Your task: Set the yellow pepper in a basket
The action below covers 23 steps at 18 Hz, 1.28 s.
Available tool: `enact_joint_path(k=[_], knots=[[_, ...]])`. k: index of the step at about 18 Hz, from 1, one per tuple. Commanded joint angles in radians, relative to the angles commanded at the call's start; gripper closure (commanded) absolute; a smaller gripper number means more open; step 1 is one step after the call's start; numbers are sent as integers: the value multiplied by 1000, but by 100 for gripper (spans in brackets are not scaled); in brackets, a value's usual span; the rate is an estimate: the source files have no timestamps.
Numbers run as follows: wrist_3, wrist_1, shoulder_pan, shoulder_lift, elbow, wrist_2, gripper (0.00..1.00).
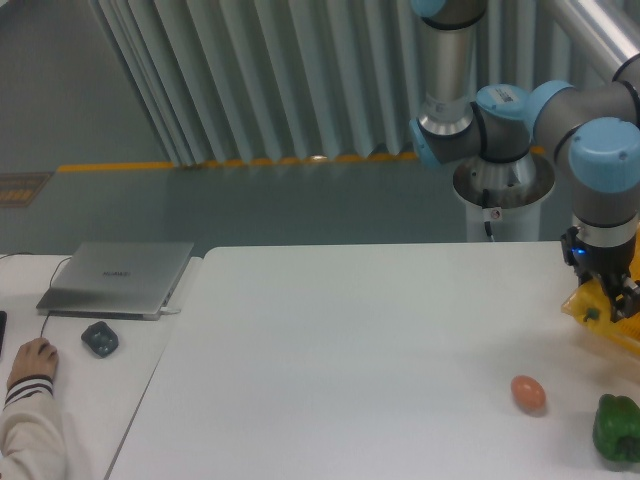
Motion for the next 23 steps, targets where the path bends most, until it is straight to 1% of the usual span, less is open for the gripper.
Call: enact_joint_path(k=[1, 4, 6, 7, 8, 9, 10, 15, 19, 23], knots=[[52, 0, 17, 3, 0, -2, 59], [94, 2, 46, 3, 0, -3, 59], [181, 5, 78, 0, 0, -3, 58], [203, 9, 87, -1, 0, -5, 49], [209, 23, 89, -6, 0, -5, 30], [204, 25, 89, -9, 0, -5, 19], [207, 26, 89, -11, 2, -5, 0], [200, 40, 92, -14, -2, -12, 0], [194, 60, 91, -14, -3, -52, 0], [194, 63, 88, -8, -2, -52, 0]])
